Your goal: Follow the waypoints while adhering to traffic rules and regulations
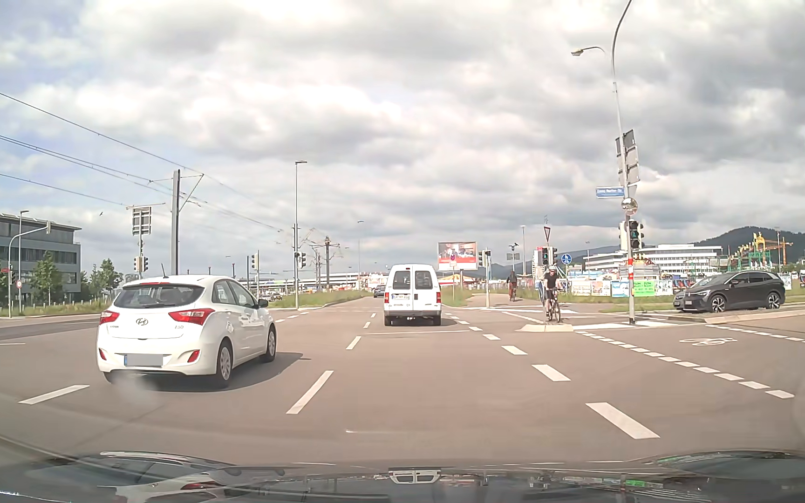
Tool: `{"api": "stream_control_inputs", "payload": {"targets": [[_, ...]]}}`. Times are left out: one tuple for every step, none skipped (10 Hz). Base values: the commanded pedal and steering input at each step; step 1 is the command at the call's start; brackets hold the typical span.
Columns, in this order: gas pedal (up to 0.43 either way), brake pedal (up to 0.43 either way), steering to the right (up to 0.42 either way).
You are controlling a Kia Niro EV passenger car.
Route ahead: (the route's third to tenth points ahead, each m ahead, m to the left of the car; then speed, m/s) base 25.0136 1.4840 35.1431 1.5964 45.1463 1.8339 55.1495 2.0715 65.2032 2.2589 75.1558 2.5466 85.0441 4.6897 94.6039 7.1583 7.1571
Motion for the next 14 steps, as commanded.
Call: {"api": "stream_control_inputs", "payload": {"targets": [[0.169,0.000,-0.008],[0.169,0.000,-0.008],[0.169,0.000,-0.008],[0.169,0.000,-0.008],[0.169,0.000,-0.008],[0.169,0.000,-0.008],[0.169,0.000,-0.008],[0.169,0.000,-0.007],[0.169,0.000,-0.007],[0.157,0.000,-0.006],[0.157,0.000,-0.006],[0.157,0.000,-0.005],[0.157,0.000,-0.005],[0.157,0.000,-0.004]]}}
